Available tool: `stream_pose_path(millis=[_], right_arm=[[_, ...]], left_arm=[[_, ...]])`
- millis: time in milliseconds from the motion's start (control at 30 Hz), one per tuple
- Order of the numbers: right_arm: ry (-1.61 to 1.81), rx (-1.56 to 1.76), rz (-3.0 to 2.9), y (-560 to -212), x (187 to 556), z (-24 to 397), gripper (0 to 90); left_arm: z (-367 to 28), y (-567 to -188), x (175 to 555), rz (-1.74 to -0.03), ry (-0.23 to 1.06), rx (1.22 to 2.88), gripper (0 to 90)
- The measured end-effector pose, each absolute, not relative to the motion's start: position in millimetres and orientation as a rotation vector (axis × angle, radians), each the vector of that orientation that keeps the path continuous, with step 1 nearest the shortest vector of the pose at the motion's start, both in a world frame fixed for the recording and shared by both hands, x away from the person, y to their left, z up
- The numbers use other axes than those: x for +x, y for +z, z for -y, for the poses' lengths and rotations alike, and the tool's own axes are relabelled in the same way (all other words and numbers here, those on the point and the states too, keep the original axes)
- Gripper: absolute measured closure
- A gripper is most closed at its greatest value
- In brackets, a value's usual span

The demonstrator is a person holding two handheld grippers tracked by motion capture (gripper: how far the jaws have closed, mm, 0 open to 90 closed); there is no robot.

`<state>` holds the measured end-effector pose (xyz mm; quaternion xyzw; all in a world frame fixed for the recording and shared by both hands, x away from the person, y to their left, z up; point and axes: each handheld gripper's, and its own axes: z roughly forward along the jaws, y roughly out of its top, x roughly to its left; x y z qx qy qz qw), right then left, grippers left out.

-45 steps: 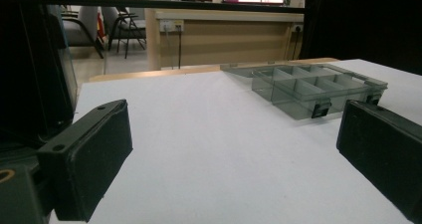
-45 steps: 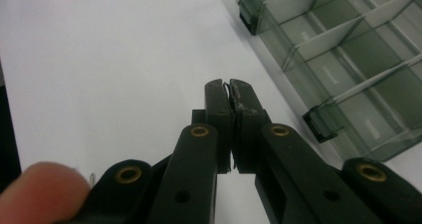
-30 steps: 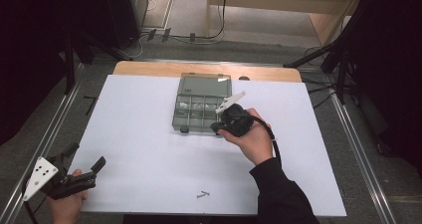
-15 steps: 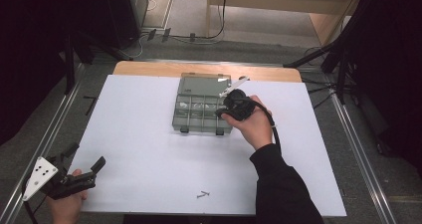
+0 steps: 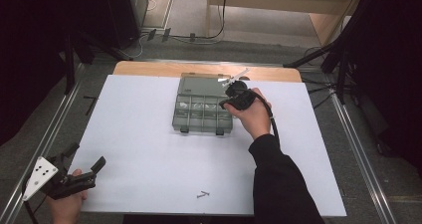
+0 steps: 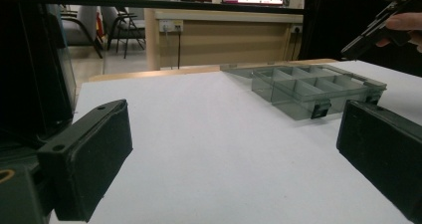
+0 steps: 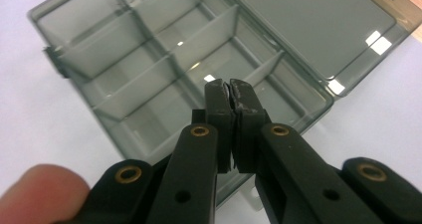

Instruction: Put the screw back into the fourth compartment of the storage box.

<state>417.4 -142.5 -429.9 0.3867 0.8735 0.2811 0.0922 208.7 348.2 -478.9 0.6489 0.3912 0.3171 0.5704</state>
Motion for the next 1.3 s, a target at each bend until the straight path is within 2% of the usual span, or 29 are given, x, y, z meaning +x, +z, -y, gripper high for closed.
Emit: stream_pose_path(millis=[500, 533, 700, 967, 1033, 1300], right_arm=[[0.707, 1.242, -2.585, -456, 439, 141, 89.0], [0.717, 1.239, -2.588, -457, 440, 141, 85.9], [0.842, 1.268, -2.588, -451, 436, 146, 55.6], [0.919, 1.267, -2.537, -439, 416, 148, 18.9], [0.908, 1.262, -2.541, -439, 410, 147, 14.6], [0.921, 1.214, -2.532, -435, 382, 145, 14.6]], left_arm=[[-349, -479, 209, -0.917, 0.741, 1.522, 1.2], [-349, -479, 209, -0.916, 0.743, 1.524, 1.2], [-348, -479, 209, -0.918, 0.743, 1.522, 1.2], [-347, -479, 209, -0.914, 0.745, 1.526, 1.2], [-347, -479, 209, -0.914, 0.747, 1.527, 1.2], [-347, -479, 209, -0.915, 0.746, 1.527, 1.2]])
